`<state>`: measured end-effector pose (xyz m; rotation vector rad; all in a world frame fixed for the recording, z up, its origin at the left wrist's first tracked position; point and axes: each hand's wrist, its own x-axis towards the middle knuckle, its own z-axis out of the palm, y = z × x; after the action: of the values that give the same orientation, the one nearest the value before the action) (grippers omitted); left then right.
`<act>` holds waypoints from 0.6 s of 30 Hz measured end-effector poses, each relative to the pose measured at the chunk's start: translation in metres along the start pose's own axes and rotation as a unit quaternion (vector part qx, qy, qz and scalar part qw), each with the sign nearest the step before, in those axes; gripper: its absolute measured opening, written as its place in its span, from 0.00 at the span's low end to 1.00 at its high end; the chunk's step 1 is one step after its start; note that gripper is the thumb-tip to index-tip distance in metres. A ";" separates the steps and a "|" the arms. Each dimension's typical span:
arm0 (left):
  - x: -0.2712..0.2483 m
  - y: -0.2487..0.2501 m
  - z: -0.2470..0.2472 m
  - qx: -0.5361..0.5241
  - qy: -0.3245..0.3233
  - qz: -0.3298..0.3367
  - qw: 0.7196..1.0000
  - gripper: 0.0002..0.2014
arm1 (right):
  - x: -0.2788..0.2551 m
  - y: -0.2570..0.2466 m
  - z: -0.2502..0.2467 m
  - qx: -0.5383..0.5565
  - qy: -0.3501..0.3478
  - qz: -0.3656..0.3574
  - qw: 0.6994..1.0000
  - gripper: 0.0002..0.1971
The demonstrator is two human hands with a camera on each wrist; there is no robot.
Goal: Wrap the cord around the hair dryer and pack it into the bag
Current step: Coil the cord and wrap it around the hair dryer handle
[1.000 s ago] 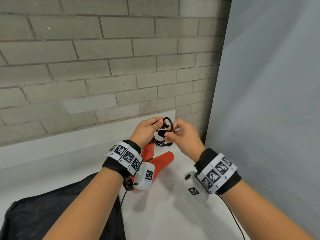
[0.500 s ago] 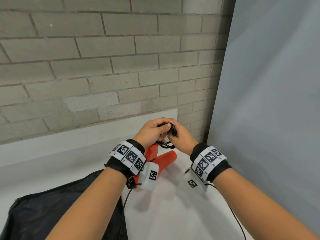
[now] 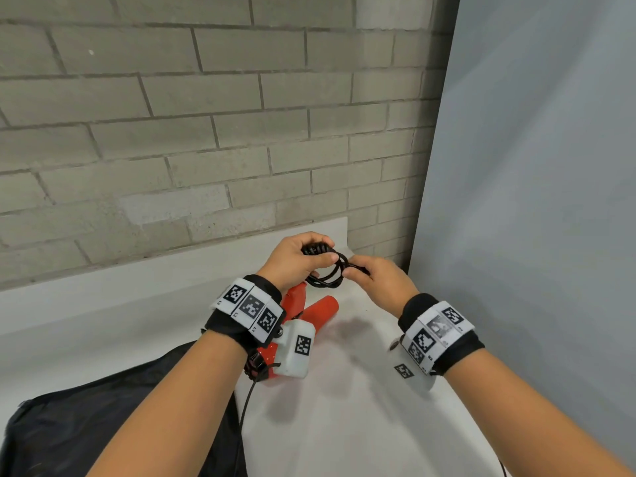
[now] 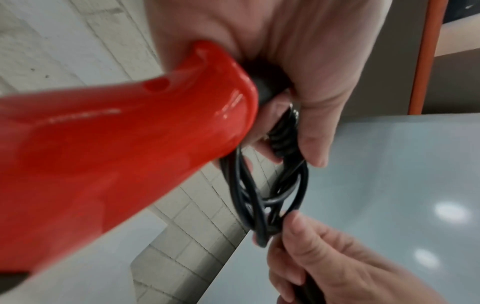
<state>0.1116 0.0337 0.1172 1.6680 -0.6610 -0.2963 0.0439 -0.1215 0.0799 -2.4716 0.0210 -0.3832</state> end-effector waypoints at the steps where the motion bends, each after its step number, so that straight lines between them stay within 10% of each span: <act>1: -0.001 0.000 0.001 -0.006 0.004 0.002 1.000 0.08 | 0.000 -0.001 -0.003 0.033 -0.007 0.004 0.999 0.11; 18: -0.012 -0.001 0.011 0.120 -0.049 0.039 0.991 0.14 | -0.017 -0.044 -0.034 -0.233 0.216 -0.032 0.948 0.10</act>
<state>0.0963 0.0315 0.1122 1.8604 -0.8609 -0.2515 0.0153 -0.1044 0.1271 -2.7967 0.2379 -1.0474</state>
